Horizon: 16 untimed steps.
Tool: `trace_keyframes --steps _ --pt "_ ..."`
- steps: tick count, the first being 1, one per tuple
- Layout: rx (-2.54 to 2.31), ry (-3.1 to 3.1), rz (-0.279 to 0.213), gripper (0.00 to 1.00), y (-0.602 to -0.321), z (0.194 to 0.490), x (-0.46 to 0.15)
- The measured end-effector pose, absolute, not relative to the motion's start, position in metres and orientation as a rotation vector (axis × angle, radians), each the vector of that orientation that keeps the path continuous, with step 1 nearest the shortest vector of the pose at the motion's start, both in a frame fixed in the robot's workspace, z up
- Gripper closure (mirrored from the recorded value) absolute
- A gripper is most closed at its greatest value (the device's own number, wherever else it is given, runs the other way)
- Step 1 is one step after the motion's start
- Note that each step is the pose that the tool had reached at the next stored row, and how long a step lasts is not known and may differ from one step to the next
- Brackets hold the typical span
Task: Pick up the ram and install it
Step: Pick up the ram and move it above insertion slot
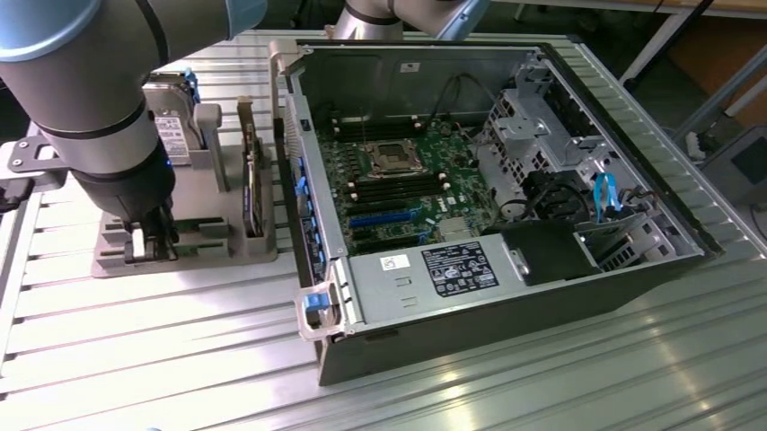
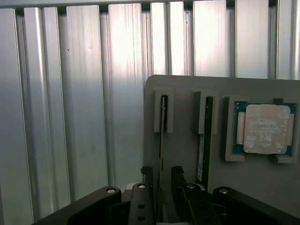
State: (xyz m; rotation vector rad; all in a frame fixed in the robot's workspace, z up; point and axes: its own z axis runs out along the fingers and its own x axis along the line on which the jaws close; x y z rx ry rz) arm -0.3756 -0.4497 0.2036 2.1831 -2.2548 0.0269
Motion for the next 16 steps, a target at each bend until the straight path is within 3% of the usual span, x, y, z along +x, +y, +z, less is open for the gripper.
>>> trace_keyframes --steps 5,7,16 --pt "2.183 -2.255 0.027 0.73 -0.449 0.204 -0.372" --pt "2.183 -2.255 0.027 0.88 -0.449 0.204 -0.372" --pt "2.183 -2.255 0.027 0.88 -0.449 0.215 -0.371"
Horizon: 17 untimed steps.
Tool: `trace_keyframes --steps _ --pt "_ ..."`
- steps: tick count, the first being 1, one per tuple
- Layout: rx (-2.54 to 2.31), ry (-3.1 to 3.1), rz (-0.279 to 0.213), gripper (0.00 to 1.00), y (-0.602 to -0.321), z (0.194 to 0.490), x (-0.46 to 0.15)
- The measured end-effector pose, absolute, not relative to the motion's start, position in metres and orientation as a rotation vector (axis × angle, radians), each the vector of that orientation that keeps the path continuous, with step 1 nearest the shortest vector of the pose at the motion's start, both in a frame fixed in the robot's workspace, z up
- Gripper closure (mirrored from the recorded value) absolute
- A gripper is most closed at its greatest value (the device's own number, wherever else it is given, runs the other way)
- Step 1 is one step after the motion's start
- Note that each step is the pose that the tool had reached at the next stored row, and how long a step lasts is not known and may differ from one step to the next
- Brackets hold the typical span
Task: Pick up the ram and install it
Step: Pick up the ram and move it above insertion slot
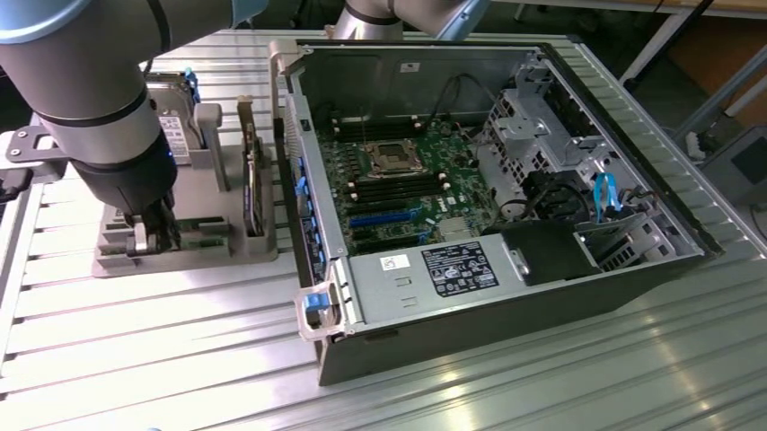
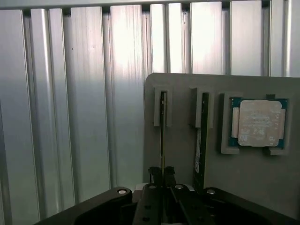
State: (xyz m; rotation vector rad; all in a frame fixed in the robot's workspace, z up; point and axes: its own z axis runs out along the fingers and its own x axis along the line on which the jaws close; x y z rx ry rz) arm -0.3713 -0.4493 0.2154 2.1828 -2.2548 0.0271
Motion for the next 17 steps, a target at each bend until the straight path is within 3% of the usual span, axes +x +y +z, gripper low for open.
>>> trace_keyframes --steps 17 --pt "2.183 -2.255 0.027 0.88 -0.449 0.259 -0.371"
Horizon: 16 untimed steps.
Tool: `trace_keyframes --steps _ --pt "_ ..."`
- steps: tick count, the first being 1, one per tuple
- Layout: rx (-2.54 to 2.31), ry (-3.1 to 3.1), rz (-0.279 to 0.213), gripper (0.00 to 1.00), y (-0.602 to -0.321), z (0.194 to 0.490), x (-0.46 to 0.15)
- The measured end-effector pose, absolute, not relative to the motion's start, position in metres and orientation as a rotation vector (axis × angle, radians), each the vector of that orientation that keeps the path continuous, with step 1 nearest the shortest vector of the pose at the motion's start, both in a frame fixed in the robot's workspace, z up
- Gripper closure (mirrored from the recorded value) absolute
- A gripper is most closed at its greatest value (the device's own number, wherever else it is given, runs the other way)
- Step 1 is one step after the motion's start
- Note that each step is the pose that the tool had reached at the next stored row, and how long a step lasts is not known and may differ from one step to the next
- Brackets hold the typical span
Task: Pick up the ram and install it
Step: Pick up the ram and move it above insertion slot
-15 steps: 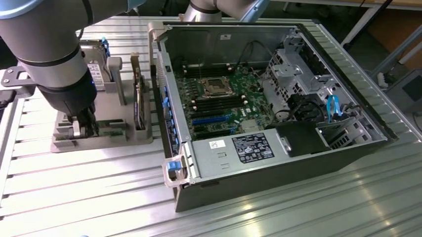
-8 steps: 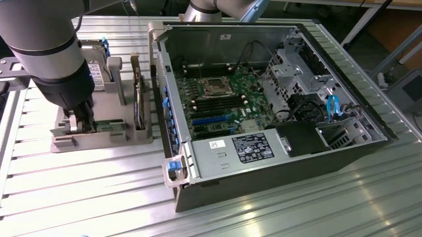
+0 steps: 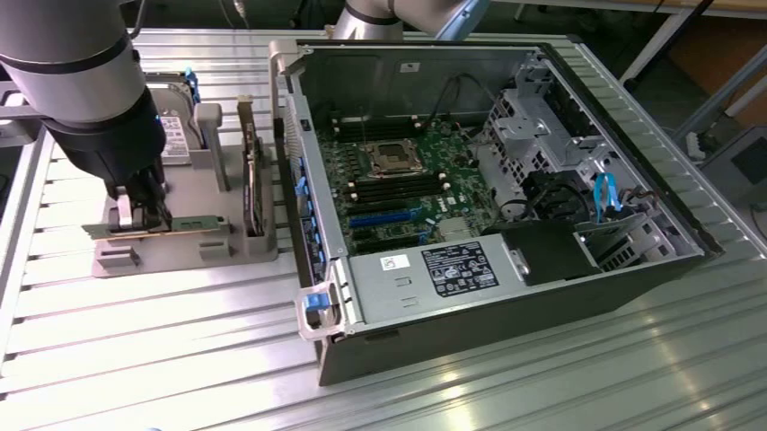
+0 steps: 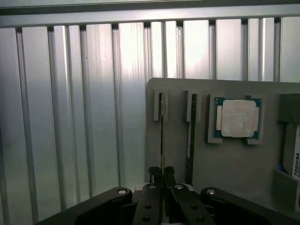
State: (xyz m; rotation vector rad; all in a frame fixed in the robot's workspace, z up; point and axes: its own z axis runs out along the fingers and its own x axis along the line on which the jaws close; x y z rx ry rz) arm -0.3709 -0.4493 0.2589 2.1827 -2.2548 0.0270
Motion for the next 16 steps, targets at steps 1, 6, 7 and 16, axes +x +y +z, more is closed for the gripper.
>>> trace_keyframes --steps 1,6,7,16 --pt "2.183 -2.255 0.027 0.88 -0.449 0.261 -0.371" --pt "2.183 -2.255 0.027 0.88 -0.449 0.270 -0.371" --pt "2.183 -2.255 0.027 0.88 -0.449 0.272 -0.371" --pt "2.183 -2.255 0.027 0.88 -0.449 0.286 -0.371"
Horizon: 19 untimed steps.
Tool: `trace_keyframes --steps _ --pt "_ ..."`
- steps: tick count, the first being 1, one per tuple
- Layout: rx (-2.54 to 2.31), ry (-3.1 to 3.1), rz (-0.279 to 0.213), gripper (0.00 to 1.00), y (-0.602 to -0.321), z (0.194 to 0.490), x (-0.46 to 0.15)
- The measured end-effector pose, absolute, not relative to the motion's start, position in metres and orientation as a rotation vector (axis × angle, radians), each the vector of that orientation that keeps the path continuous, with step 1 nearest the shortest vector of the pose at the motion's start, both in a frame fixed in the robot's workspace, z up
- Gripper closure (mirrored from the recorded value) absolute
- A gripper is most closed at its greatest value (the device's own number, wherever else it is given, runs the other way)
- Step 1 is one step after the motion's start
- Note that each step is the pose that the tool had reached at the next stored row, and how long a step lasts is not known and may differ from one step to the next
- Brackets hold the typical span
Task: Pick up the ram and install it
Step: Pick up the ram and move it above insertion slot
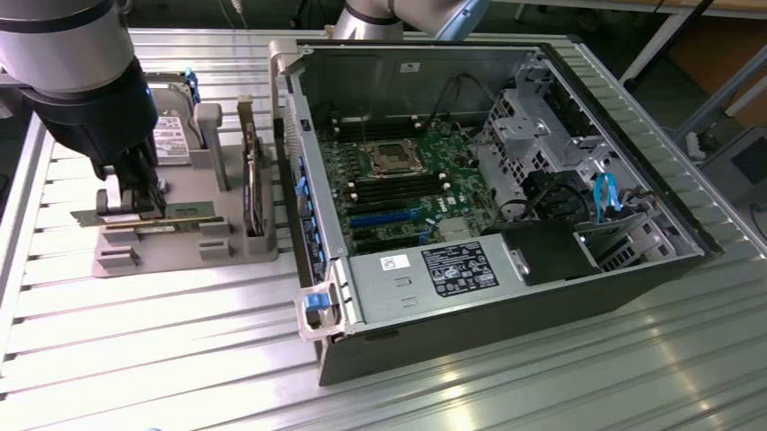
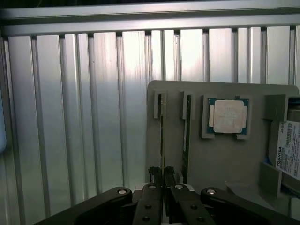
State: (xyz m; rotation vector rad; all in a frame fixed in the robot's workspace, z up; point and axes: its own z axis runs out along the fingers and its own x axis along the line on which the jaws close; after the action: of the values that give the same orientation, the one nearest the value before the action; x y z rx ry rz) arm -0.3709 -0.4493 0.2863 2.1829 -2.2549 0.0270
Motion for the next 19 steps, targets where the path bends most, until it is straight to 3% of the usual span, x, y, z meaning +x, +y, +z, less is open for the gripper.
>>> trace_keyframes --steps 19 --pt "2.183 -2.255 0.027 0.88 -0.449 0.327 -0.371"
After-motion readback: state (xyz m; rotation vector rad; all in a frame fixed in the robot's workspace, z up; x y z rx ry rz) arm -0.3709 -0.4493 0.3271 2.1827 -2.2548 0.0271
